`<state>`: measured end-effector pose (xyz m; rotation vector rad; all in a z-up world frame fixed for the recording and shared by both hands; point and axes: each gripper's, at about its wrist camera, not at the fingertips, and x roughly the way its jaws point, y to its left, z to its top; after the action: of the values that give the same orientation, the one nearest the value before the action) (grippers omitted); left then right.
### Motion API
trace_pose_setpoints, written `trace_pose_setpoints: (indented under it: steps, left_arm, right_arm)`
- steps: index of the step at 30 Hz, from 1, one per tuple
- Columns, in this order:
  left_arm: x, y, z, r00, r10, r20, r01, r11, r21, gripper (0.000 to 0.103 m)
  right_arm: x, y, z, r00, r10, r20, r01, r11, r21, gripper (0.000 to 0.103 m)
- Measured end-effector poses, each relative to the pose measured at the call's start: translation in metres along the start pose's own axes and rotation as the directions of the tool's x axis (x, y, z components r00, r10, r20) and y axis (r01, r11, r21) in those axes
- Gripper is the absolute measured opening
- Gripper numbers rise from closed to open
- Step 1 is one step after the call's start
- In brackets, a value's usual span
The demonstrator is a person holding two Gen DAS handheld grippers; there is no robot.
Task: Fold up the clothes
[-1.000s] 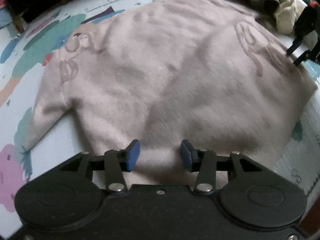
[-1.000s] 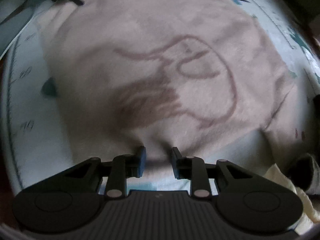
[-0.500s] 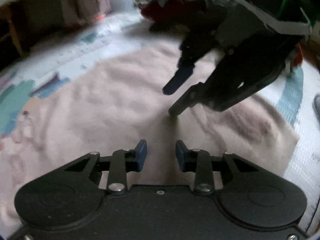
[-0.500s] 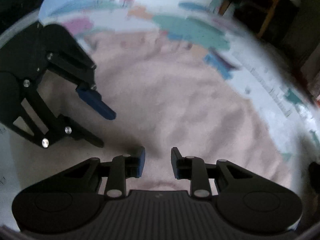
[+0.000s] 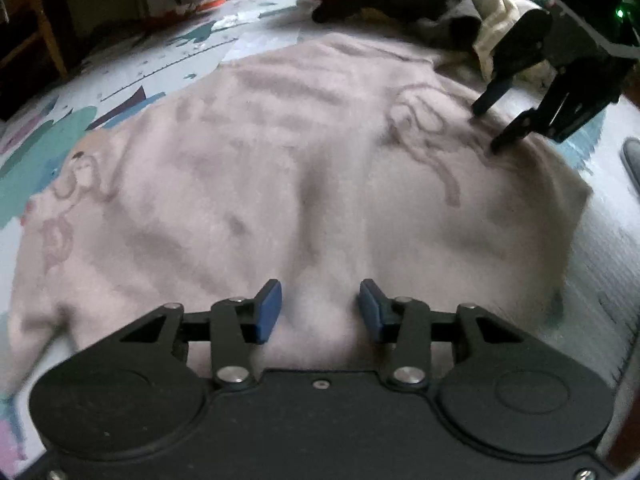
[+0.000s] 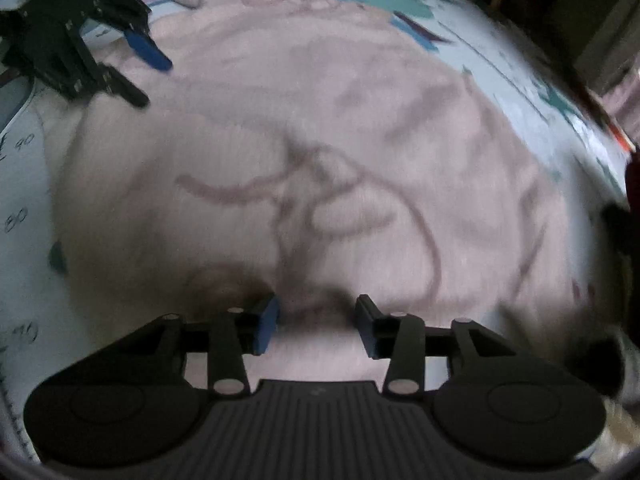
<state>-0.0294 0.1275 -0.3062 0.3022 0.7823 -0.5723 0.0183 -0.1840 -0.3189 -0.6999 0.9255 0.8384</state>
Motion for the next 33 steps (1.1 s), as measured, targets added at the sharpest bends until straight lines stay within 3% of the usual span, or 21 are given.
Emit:
trace_pose_setpoints:
  steps: [4, 6, 8, 9, 11, 14, 17, 21, 23, 26, 27, 29, 31, 33]
  left_arm:
    - [-0.004, -0.003, 0.014, 0.999, -0.034, 0.025, 0.034, 0.999, 0.003, 0.041]
    - [0.012, -0.009, 0.029, 0.997, -0.065, 0.050, 0.063, 0.997, 0.042, 0.041]
    - [0.037, -0.019, 0.035, 0.997, -0.075, 0.004, 0.074, 0.992, 0.100, 0.041]
    - [0.055, -0.022, 0.032, 0.993, -0.085, -0.083, 0.095, 0.989, 0.118, 0.042]
    - [0.059, -0.019, 0.028, 0.993, -0.100, -0.058, 0.104, 0.991, 0.083, 0.045]
    - [0.037, -0.016, 0.016, 0.995, -0.072, -0.068, 0.075, 0.996, 0.045, 0.045]
    - [0.013, -0.024, -0.021, 0.996, -0.024, -0.090, 0.032, 0.995, 0.094, 0.045]
    - [-0.017, -0.006, -0.044, 0.991, -0.031, -0.131, 0.023, 0.998, -0.059, 0.045]
    - [-0.026, 0.001, -0.042, 0.980, -0.026, -0.199, 0.015, 0.998, -0.058, 0.047]
    - [-0.038, 0.008, -0.046, 0.955, 0.016, -0.295, -0.011, 1.000, 0.019, 0.048]
    - [-0.042, 0.016, -0.047, 0.950, 0.022, -0.312, -0.023, 1.000, -0.002, 0.048]
    - [-0.053, 0.041, -0.046, 0.957, 0.032, -0.290, -0.074, 0.988, -0.135, 0.048]
    - [-0.060, 0.071, -0.045, 0.966, 0.057, -0.251, -0.137, 0.940, -0.314, 0.048]
    - [-0.061, 0.096, -0.046, 0.971, 0.095, -0.220, -0.189, 0.868, -0.458, 0.048]
  right_arm:
    - [-0.003, 0.014, 0.022, 0.998, 0.011, 0.061, -0.008, 0.999, -0.053, 0.046]
    - [0.002, 0.025, 0.035, 0.996, 0.033, 0.079, -0.026, 0.996, -0.083, 0.057]
    - [0.009, 0.032, 0.035, 0.997, 0.070, 0.033, -0.066, 0.991, -0.120, 0.062]
    - [0.013, 0.035, 0.033, 0.996, 0.088, -0.002, -0.087, 0.987, -0.136, 0.062]
    - [0.009, 0.029, 0.018, 0.993, 0.112, -0.020, -0.114, 0.988, -0.102, 0.063]
    - [0.001, 0.022, -0.002, 0.992, 0.118, -0.044, -0.121, 0.990, -0.073, 0.063]
    - [-0.004, 0.020, -0.014, 0.993, 0.112, -0.049, -0.115, 0.991, -0.064, 0.063]
    - [-0.006, 0.020, -0.017, 0.991, 0.121, -0.061, -0.124, 0.990, -0.064, 0.063]
    - [-0.009, 0.019, -0.016, 0.990, 0.123, -0.070, -0.130, 0.987, -0.099, 0.063]
    - [-0.014, 0.012, -0.013, 0.982, 0.156, -0.104, -0.169, 0.978, -0.126, 0.063]
    - [-0.016, 0.005, -0.009, 0.978, 0.178, -0.108, -0.190, 0.976, -0.106, 0.062]
    - [-0.021, -0.012, 0.001, 0.975, 0.206, -0.085, -0.209, 0.978, -0.022, 0.063]
    - [-0.025, -0.035, 0.014, 0.979, 0.200, -0.024, -0.195, 0.970, 0.142, 0.063]
    - [-0.023, -0.060, 0.031, 0.984, 0.174, 0.039, -0.177, 0.925, 0.335, 0.063]
